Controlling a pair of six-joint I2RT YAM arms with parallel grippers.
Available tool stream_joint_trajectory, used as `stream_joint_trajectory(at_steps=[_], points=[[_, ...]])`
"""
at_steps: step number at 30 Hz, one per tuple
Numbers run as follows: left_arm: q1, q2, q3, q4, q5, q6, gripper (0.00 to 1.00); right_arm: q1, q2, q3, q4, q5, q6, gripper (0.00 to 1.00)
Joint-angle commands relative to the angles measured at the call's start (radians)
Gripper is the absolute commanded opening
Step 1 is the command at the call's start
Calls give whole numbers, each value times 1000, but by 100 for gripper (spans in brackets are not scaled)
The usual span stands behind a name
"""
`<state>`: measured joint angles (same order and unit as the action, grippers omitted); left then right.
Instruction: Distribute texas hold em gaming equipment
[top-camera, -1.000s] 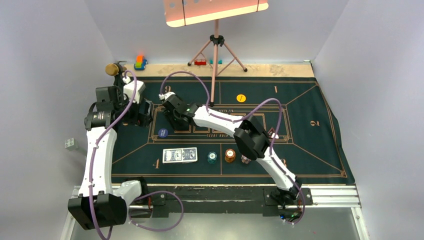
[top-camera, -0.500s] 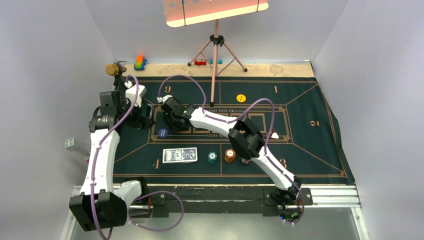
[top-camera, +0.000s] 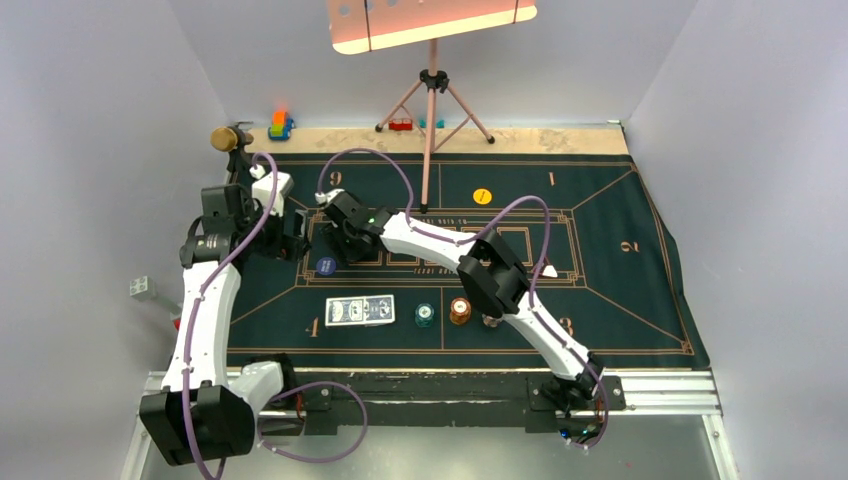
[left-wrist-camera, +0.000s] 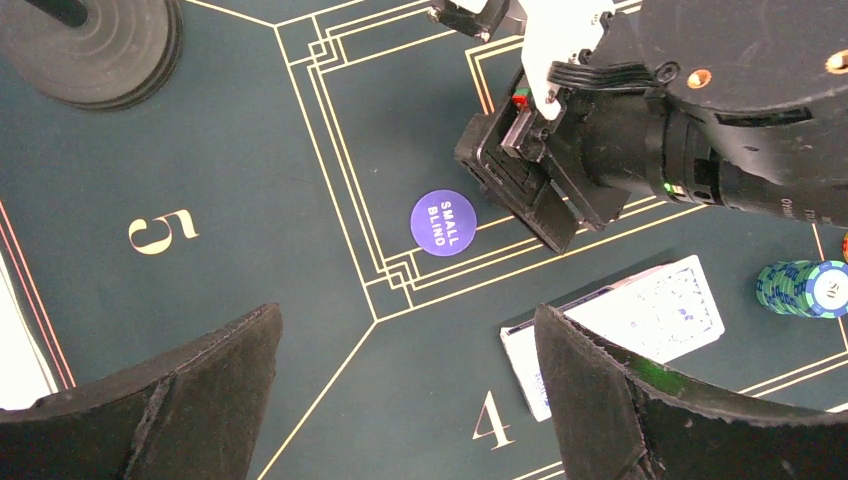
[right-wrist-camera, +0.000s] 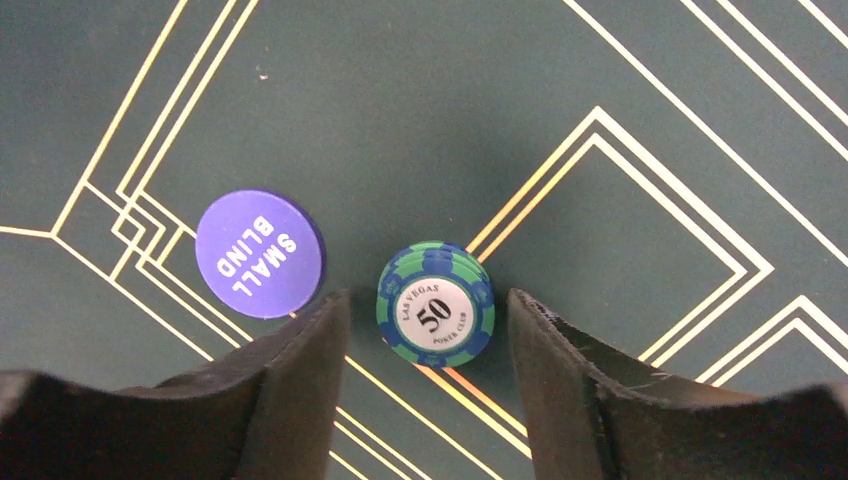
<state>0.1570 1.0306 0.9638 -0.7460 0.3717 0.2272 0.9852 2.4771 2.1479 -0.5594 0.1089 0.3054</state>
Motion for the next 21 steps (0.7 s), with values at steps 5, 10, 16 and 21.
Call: stream_joint_trajectory(at_steps=[5, 10, 16, 21], points=[[10, 10, 18, 27, 23, 2, 100, -16, -179, -84, 39, -6, -36, 74], [10, 7, 20, 25, 26, 1, 100, -35, -362, -209, 61, 22, -37, 74], [10, 12, 14, 16, 30, 9, 100, -32, -584, -420, 14, 56, -48, 81], [10, 14, 10, 18, 33, 11, 100, 20, -770, -749, 82, 90, -4, 85]])
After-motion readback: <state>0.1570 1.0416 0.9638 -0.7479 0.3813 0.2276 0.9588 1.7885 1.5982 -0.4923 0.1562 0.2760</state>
